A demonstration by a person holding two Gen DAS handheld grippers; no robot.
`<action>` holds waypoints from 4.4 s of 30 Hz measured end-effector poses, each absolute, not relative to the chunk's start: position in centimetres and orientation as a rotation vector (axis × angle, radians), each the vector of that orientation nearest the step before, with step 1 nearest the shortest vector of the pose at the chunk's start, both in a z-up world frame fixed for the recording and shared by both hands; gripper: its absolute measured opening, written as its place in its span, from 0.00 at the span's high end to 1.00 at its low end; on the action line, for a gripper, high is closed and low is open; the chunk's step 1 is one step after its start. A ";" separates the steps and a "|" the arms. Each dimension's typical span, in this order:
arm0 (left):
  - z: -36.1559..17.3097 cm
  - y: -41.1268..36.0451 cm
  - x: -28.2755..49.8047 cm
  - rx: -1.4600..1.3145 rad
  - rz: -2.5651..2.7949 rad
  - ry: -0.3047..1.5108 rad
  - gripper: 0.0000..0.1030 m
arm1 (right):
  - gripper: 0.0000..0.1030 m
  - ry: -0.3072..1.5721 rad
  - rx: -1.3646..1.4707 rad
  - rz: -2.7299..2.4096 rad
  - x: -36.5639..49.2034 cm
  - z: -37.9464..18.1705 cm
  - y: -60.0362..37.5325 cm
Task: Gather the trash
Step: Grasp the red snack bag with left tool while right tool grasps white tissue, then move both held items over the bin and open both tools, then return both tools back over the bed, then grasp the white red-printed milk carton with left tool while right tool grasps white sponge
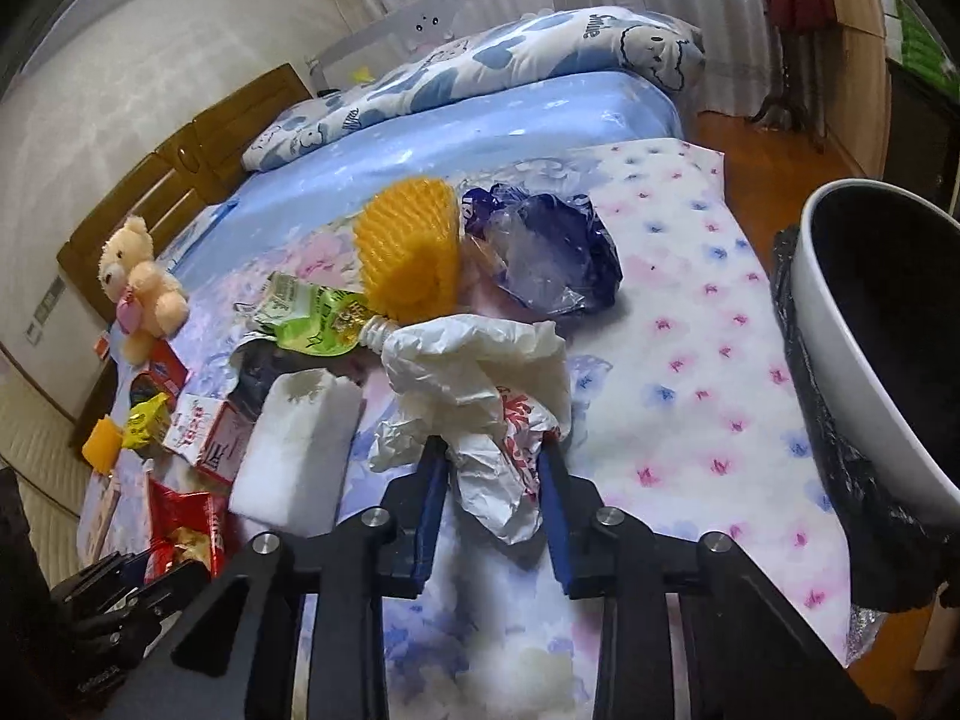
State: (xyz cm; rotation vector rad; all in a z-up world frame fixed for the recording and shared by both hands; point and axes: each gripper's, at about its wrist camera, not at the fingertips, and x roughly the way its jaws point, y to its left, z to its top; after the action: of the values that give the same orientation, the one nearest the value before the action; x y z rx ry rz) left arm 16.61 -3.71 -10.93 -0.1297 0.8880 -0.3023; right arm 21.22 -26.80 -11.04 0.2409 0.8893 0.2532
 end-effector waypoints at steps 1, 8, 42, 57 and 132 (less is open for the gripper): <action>-10.7 -4.1 16.5 -0.119 -0.312 0.881 0.68 | 0.73 0.885 0.248 0.256 20.9 -10.9 -27.0; -9.3 -7.3 16.3 -0.068 -0.393 0.850 0.68 | 0.73 0.840 0.292 0.244 17.7 -8.7 -29.9; -4.6 -23.9 19.1 0.091 -0.658 0.758 0.68 | 0.73 0.745 0.380 0.032 13.0 -4.5 -43.6; -4.5 -29.3 22.8 0.125 -0.696 0.774 0.68 | 0.73 0.791 0.395 -0.009 15.7 -5.3 -47.4; -10.6 -1.1 20.7 -0.118 -0.098 0.852 0.22 | 0.10 0.900 0.277 0.240 16.8 -9.1 -27.4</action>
State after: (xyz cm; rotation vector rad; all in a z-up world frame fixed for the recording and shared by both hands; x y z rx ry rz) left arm 20.71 -1.09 -10.59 -0.1180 0.8518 -0.0982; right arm 16.77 -27.36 -9.06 0.2768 0.9000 0.2398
